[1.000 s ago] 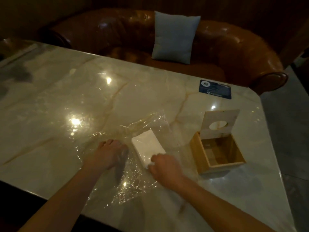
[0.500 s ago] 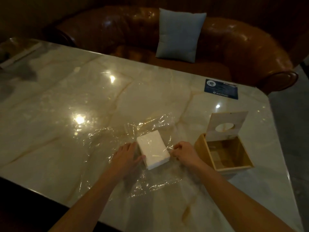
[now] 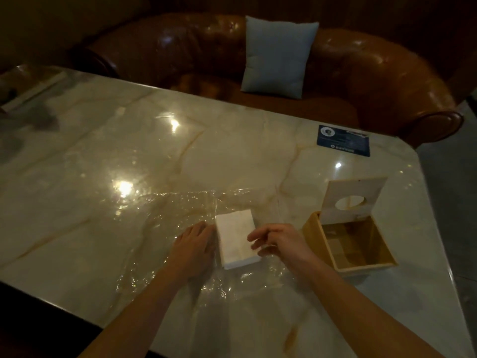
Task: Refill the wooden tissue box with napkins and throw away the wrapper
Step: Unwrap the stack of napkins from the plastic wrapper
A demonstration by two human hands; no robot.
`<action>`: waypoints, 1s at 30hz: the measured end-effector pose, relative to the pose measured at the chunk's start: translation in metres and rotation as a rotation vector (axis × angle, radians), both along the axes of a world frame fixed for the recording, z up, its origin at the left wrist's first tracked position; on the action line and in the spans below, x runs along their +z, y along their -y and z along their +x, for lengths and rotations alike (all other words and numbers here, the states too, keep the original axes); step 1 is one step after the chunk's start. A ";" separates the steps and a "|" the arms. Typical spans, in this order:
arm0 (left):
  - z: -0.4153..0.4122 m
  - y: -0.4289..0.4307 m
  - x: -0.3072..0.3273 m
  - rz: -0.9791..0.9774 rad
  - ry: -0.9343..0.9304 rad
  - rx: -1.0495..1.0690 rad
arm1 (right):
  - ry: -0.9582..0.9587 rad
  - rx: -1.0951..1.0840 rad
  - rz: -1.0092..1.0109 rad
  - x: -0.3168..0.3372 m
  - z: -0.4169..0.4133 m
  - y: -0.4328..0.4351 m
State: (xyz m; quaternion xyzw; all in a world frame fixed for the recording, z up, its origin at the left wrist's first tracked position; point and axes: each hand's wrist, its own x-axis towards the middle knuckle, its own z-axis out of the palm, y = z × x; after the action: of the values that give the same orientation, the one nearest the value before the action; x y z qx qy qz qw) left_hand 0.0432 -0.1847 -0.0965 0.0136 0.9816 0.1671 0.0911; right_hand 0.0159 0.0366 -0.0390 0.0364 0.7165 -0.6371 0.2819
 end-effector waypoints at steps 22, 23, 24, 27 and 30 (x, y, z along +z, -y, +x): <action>0.008 -0.002 -0.007 -0.008 -0.042 0.012 | 0.283 -0.181 0.194 -0.024 -0.028 0.048; 0.008 -0.002 -0.008 -0.007 -0.046 0.015 | 0.296 -0.179 0.170 -0.024 -0.028 0.048; 0.008 -0.002 -0.008 -0.008 -0.047 0.017 | 0.304 -0.176 0.151 -0.023 -0.027 0.048; 0.008 -0.001 -0.010 -0.001 -0.046 0.018 | 0.294 -0.163 0.126 -0.021 -0.026 0.046; 0.008 0.000 -0.011 0.001 -0.054 0.004 | 0.262 -0.171 0.109 -0.017 -0.026 0.039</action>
State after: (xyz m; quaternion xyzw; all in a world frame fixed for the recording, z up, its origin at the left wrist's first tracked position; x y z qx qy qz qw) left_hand 0.0515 -0.1850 -0.1073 0.0164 0.9837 0.1674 0.0642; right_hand -0.0100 -0.0027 -0.0561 0.1950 0.7013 -0.6089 0.3154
